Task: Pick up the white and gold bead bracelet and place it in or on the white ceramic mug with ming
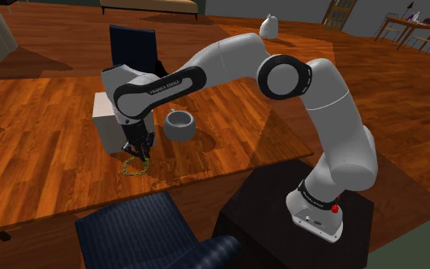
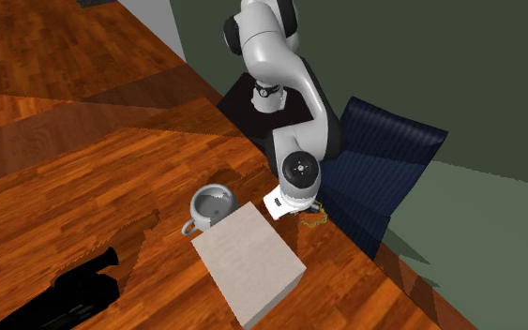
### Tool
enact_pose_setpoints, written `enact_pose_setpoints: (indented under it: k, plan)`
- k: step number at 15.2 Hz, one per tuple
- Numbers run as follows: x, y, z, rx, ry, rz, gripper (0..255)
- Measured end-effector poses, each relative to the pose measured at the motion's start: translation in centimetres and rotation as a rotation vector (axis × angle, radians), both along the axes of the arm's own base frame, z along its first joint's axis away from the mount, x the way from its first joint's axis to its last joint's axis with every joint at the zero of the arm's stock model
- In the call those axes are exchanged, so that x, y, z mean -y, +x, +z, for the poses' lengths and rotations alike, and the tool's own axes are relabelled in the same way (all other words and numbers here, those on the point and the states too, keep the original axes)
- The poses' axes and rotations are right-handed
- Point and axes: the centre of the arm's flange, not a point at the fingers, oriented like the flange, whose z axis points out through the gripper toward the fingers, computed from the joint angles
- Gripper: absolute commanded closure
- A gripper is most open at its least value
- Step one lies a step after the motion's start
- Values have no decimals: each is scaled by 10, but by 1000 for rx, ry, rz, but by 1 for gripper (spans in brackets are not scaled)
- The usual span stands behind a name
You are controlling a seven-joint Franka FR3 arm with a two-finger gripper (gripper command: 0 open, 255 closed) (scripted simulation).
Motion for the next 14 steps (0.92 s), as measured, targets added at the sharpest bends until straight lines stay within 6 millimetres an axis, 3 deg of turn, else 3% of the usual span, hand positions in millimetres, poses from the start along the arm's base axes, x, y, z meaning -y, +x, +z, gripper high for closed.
enact_pose_setpoints:
  k: [14]
  plan:
    - [-1, 1, 76, 0, 0, 0, 255]
